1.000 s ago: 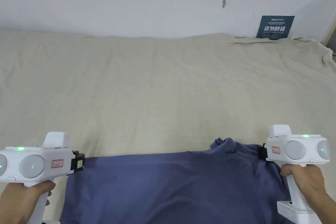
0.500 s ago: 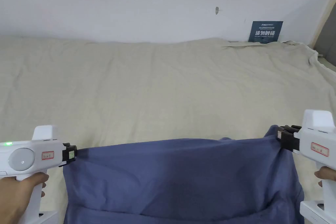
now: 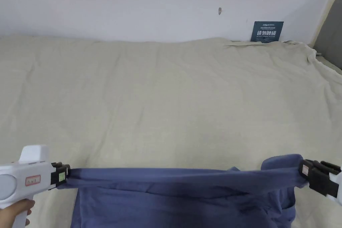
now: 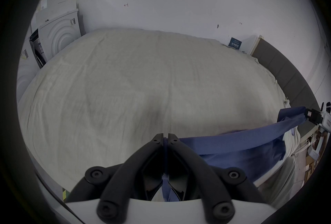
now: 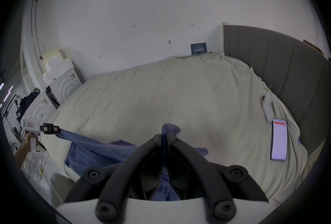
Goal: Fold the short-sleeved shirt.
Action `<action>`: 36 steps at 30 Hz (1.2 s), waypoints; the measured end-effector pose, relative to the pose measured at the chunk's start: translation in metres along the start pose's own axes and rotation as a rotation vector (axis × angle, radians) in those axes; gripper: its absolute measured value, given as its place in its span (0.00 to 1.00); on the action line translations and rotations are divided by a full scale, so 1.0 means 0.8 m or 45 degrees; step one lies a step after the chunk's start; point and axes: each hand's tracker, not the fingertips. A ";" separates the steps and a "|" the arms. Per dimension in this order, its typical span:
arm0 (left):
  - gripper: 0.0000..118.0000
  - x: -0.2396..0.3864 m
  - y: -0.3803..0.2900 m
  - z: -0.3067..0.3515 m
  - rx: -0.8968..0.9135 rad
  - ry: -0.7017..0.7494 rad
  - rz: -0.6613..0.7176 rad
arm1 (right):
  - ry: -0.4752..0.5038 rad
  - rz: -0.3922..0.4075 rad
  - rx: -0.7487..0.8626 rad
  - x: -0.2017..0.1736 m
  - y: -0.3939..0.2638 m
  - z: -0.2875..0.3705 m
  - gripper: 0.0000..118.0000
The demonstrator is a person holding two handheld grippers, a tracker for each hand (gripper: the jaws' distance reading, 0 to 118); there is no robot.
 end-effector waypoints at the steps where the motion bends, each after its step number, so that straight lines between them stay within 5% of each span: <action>1: 0.00 -0.001 -0.012 0.003 -0.011 0.002 0.002 | 0.001 -0.020 -0.022 0.004 -0.010 0.004 0.02; 7: 0.00 -0.006 -0.072 0.004 -0.078 0.004 0.021 | -0.040 -0.106 -0.123 0.014 -0.070 0.008 0.02; 14: 0.00 -0.020 -0.125 -0.025 -0.147 0.052 -0.022 | -0.164 -0.102 -0.241 0.015 -0.131 -0.015 0.02; 19: 0.00 -0.016 -0.143 -0.044 -0.199 0.099 -0.058 | -0.248 0.009 -0.344 0.013 -0.160 -0.048 0.02; 23: 0.02 -0.006 -0.142 -0.043 -0.194 0.130 -0.054 | -0.256 -0.031 -0.350 0.014 -0.166 -0.051 0.03; 26: 0.20 0.000 -0.138 -0.035 -0.193 0.144 -0.074 | -0.251 -0.037 -0.323 0.014 -0.158 -0.040 0.13; 28: 0.44 0.006 -0.133 -0.026 -0.182 0.167 -0.092 | -0.246 -0.015 -0.277 0.012 -0.148 -0.029 0.41; 29: 0.64 0.007 -0.129 -0.023 -0.174 0.170 -0.092 | -0.249 -0.009 -0.262 0.012 -0.143 -0.025 0.66; 31: 0.88 0.009 -0.116 -0.013 -0.128 0.172 -0.064 | -0.238 -0.011 -0.197 0.007 -0.127 -0.013 0.87; 36: 0.93 0.025 -0.072 0.030 0.096 0.057 0.040 | -0.199 0.032 0.030 -0.011 -0.072 0.013 0.89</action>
